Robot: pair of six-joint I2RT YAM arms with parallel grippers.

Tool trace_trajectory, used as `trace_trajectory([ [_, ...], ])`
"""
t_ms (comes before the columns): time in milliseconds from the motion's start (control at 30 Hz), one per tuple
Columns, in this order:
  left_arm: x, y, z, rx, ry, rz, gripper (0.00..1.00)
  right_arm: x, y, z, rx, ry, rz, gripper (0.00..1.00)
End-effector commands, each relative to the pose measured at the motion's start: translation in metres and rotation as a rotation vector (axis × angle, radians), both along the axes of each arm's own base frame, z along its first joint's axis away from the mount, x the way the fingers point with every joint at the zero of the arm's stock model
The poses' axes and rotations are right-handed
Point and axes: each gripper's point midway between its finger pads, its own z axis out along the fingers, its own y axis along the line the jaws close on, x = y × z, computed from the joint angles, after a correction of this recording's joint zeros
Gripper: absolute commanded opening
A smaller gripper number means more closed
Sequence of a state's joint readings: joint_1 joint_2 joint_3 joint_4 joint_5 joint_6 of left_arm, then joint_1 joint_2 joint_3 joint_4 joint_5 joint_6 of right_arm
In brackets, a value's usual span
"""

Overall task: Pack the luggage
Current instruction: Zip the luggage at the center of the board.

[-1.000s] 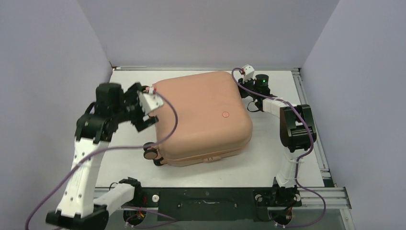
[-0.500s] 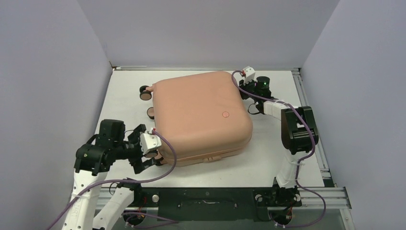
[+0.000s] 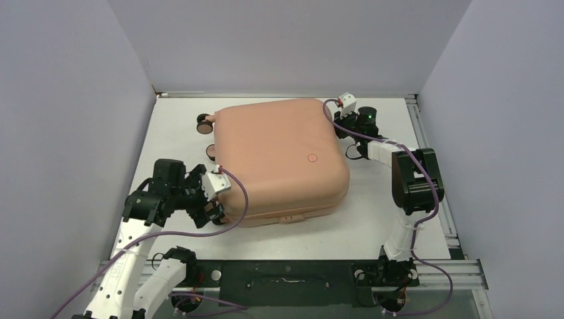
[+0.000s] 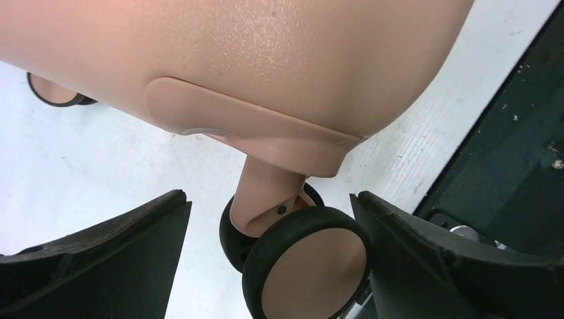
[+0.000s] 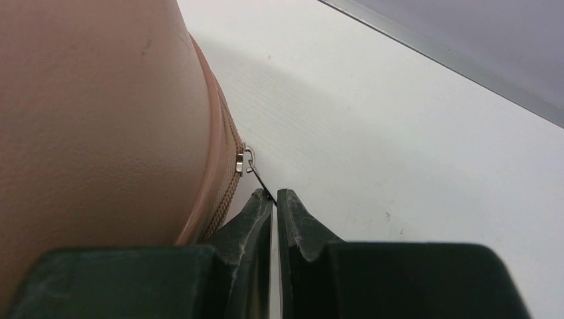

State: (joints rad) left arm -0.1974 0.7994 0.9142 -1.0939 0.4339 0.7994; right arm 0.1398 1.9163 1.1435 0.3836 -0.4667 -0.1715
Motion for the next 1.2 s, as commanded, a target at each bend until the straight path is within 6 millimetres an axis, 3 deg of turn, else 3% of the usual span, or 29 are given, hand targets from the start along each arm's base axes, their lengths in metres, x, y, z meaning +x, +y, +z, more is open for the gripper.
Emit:
trace_trajectory([
  [0,0.036,0.0,0.031,-0.017,-0.194,0.041,0.96,0.013,-0.04,0.029,-0.047,-0.09,-0.135,0.05],
  [100,0.042,0.001,0.021,0.001,-0.163,0.04,0.95,0.013,-0.036,0.03,-0.045,-0.091,-0.125,0.05],
  [233,0.051,0.012,0.007,0.072,-0.151,0.071,0.51,0.012,-0.032,0.034,-0.028,-0.088,-0.113,0.05],
  [333,0.057,0.028,-0.005,0.157,-0.16,0.111,0.24,0.006,-0.028,0.036,-0.024,-0.082,-0.093,0.05],
  [467,0.07,0.053,-0.011,0.247,-0.206,0.177,0.09,-0.005,-0.02,0.043,-0.028,-0.085,-0.059,0.05],
  [600,0.085,0.081,-0.006,0.287,-0.244,0.226,0.05,-0.018,-0.015,0.044,-0.032,-0.08,-0.035,0.05],
  [833,0.12,0.152,0.003,0.296,-0.237,0.389,0.01,-0.04,-0.013,0.042,-0.031,-0.078,-0.041,0.05],
  [967,0.156,0.174,0.01,0.292,-0.273,0.485,0.02,-0.054,-0.002,0.038,-0.003,-0.065,-0.027,0.05],
  [1167,0.228,0.189,0.02,0.218,-0.305,0.647,0.01,-0.086,0.03,0.04,0.052,-0.061,0.034,0.05],
])
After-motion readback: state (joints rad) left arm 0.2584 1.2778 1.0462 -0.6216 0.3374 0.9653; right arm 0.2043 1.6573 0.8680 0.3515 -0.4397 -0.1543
